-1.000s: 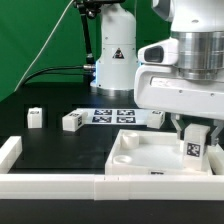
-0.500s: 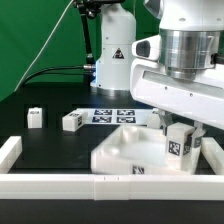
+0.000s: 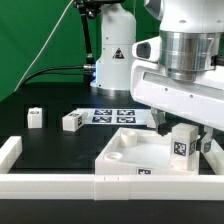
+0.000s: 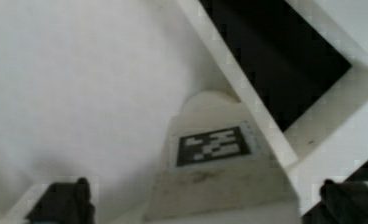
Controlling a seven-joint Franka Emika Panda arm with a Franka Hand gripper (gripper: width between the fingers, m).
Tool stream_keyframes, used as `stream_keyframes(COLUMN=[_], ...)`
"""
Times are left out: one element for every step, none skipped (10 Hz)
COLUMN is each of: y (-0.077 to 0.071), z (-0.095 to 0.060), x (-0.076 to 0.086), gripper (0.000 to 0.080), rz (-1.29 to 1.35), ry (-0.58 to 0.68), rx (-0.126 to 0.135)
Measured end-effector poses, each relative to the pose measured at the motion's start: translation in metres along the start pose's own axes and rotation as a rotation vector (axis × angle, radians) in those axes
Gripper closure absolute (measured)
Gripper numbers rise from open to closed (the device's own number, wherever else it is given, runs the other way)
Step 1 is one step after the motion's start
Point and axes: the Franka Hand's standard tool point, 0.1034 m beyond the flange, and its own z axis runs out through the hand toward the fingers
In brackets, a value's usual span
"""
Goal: Assemble one leg
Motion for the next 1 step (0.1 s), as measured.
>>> stream_keyframes(y=[0.0001], z=[0.0002], x=[0.0], gripper=[0.0152], rz=[0.0], ry=[0.0], rx=[0.0])
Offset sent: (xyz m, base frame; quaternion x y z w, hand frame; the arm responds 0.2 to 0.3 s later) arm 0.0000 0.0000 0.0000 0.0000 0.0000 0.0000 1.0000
